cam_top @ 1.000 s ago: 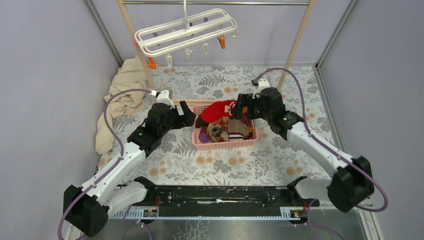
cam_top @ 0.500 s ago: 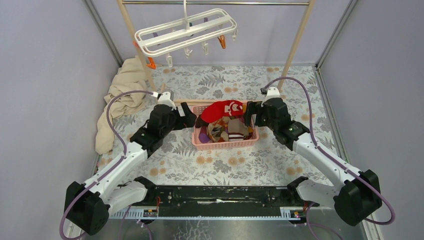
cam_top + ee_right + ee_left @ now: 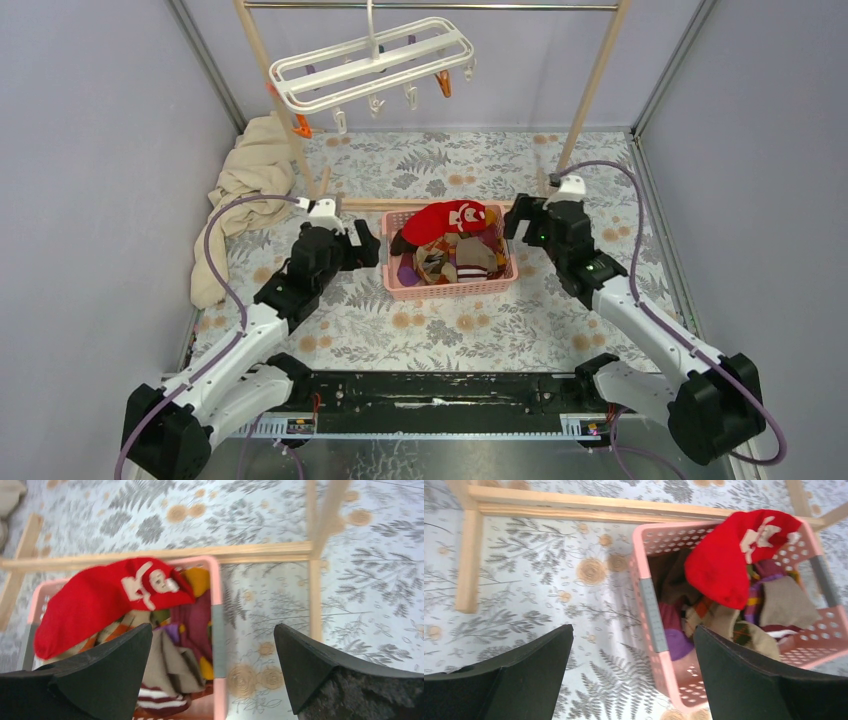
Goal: Remove the socks clipped to the hanger
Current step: Reset both arms
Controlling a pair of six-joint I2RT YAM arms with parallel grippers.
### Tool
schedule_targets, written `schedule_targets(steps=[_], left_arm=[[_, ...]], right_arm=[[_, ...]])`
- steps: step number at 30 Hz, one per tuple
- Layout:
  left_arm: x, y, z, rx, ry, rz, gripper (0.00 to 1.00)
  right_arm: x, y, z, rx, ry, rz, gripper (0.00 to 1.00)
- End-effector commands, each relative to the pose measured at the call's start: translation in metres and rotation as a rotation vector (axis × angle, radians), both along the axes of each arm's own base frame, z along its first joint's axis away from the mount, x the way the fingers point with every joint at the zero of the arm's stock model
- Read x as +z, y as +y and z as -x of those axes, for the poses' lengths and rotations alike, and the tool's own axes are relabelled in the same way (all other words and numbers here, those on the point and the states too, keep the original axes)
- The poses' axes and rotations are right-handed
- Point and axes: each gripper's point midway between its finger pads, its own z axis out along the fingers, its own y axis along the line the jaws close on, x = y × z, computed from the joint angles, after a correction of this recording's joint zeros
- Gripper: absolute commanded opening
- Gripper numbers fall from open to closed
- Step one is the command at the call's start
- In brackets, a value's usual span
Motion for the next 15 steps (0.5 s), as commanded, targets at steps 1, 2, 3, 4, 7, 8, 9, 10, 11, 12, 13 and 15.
schedule_targets(steps=[1, 2, 3, 4, 7, 8, 9, 10, 11, 12, 13, 15], left_arm=[[0.011, 0.032, -0.018, 0.1, -0.138, -0.095, 0.98], [0.012, 0.039, -0.021, 0.117, -0.156, -0.092, 0.98], [0.013, 0.041, -0.023, 0.115, -0.176, -0.084, 0.98], [0.015, 0.042, -0.026, 0.105, -0.195, -0.079, 0.98], [0.015, 0.055, -0.038, 0.134, -0.222, -0.101, 0.98], [0.014, 0.061, -0.043, 0.151, -0.224, -0.114, 0.98], [0.013, 0.068, -0.048, 0.163, -0.227, -0.122, 0.98], [0.011, 0.073, -0.054, 0.168, -0.231, -0.122, 0.98], [0.009, 0.076, -0.06, 0.167, -0.233, -0.12, 0.98], [0.006, 0.08, -0.065, 0.164, -0.233, -0.127, 0.98], [0.002, 0.084, -0.071, 0.166, -0.231, -0.133, 0.98], [-0.007, 0.093, -0.081, 0.173, -0.222, -0.153, 0.98]], right_arm=[[0.039, -0.043, -0.014, -0.182, -0.177, -0.172, 1.0], [0.041, -0.049, -0.013, -0.197, -0.198, -0.19, 1.0], [0.043, -0.055, -0.013, -0.217, -0.212, -0.19, 1.0], [0.044, -0.062, -0.013, -0.237, -0.218, -0.181, 1.0], [0.046, -0.081, -0.01, -0.289, -0.25, -0.148, 1.0], [0.048, -0.087, -0.009, -0.304, -0.266, -0.139, 1.0], [0.05, -0.092, -0.009, -0.319, -0.284, -0.131, 1.0], [0.048, -0.097, -0.008, -0.336, -0.293, -0.117, 1.0], [0.046, -0.102, -0.008, -0.356, -0.299, -0.104, 1.0], [0.043, -0.107, -0.007, -0.372, -0.302, -0.091, 1.0], [0.039, -0.113, -0.007, -0.393, -0.303, -0.078, 1.0], [0.033, -0.125, -0.004, -0.439, -0.315, -0.057, 1.0]])
